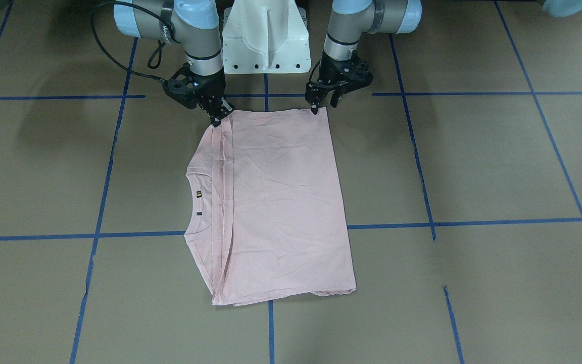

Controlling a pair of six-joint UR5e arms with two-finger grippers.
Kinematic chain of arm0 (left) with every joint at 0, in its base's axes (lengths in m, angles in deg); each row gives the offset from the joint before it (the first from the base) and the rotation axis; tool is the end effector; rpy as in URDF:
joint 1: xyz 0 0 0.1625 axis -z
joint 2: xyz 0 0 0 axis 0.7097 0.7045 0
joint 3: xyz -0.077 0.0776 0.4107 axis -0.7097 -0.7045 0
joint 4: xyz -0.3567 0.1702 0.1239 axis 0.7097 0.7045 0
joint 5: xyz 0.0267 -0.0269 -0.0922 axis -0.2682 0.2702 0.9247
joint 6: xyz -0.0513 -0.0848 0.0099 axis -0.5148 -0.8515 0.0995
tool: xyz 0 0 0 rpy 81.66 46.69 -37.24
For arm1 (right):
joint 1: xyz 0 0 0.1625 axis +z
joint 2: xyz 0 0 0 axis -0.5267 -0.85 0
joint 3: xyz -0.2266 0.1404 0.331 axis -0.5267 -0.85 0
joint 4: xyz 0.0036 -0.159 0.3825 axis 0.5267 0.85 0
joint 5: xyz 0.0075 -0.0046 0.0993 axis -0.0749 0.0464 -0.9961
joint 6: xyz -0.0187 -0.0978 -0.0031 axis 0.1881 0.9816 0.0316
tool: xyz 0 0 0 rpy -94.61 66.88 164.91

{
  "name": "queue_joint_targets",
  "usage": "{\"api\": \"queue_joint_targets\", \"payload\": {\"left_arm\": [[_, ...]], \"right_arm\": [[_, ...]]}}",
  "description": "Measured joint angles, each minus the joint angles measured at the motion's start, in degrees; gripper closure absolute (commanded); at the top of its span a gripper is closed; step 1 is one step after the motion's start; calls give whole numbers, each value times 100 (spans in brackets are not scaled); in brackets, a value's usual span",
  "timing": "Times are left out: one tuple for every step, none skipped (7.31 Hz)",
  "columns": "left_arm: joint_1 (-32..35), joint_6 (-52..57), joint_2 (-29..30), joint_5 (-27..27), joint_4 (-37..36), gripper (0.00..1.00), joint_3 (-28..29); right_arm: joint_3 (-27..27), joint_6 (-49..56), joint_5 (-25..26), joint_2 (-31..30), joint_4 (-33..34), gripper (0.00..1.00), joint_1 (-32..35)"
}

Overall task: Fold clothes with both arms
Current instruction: 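Grasp the near shirt edge with both grippers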

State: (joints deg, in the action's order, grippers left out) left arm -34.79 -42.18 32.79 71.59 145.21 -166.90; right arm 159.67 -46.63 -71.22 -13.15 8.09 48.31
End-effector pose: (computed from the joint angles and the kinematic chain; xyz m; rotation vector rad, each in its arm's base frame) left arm 0.5440 -0.2413 0.3063 -0.0310 0.9295 -0.5325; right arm -0.5466 -0.2971 0.2782 -0.1172 -0.7671 0.7291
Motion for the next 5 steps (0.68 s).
{"api": "queue_joint_targets", "payload": {"left_arm": [[-22, -6, 5, 0, -2, 100, 12], [-33, -9, 13, 2, -6, 100, 11], [-37, -7, 20, 8, -8, 100, 4], [-39, -2, 26, 14, -11, 100, -13], [-39, 0, 27, 16, -13, 100, -33]], "right_arm": [[-1, 0, -2, -1, 0, 100, 0], [-1, 2, -4, -1, 0, 100, 0], [-1, 8, -5, 2, 0, 100, 0], [-2, 15, -5, 5, 0, 100, 3], [-2, 31, -4, 5, 0, 100, 4]]}}
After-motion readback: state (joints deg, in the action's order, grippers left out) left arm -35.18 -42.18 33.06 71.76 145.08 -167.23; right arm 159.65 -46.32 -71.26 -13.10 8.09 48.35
